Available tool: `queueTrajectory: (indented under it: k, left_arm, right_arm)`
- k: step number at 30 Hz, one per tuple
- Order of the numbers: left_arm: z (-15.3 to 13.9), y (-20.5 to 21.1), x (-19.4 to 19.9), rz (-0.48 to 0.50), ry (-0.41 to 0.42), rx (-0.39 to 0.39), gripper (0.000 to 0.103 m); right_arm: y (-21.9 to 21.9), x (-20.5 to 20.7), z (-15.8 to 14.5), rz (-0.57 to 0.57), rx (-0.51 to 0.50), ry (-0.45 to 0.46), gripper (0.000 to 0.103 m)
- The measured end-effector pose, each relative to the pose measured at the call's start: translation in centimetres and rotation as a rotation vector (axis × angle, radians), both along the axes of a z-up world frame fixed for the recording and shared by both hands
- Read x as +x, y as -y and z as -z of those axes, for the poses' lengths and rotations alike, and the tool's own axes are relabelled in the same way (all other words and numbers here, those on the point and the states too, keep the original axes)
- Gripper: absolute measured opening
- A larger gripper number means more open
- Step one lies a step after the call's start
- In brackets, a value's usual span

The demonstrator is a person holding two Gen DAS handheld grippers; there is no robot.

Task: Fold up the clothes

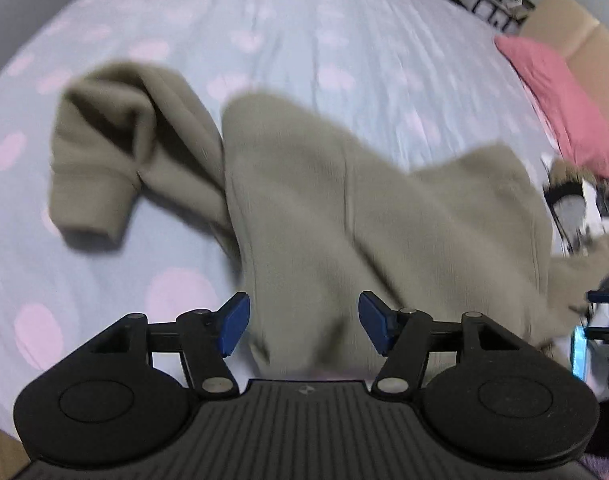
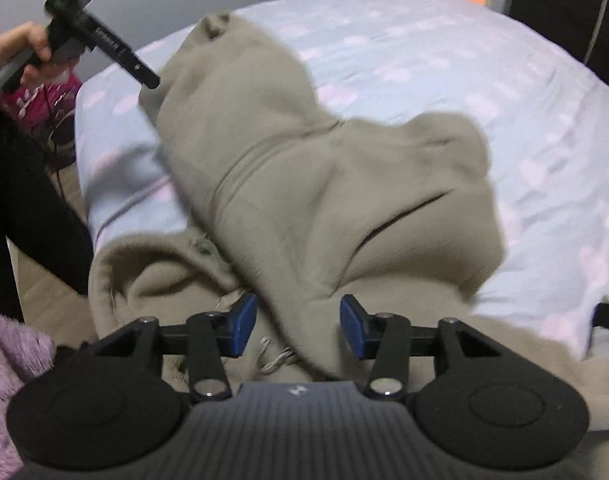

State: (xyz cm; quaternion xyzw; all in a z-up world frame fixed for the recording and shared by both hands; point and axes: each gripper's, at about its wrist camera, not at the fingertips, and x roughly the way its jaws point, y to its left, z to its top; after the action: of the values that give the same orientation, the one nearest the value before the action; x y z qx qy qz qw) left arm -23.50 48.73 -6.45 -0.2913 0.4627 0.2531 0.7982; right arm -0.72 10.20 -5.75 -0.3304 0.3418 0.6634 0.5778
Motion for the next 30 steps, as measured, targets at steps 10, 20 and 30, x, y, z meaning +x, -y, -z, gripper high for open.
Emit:
queueTrajectory:
  k: [10, 20, 30]
  left_arm:
    - [3.0, -4.4, 2.6, -0.093, 0.012, -0.03, 0.056]
    - [7.7, -5.9, 3.4, -0.082, -0.117, -0.081, 0.054]
    - [9.4, -6.5, 3.4, -0.096, -0.157, -0.119, 0.058]
  right_arm:
    - [-7.9, 10.5, -2.2, 0.357, 0.013, -0.116, 0.066]
    - [-15.3, 21.0, 5.3, 0.661, -0.041, -0.512, 0.073]
    - [-17.7, 22.1, 13.8, 0.697, -0.184, -0.469, 0.07]
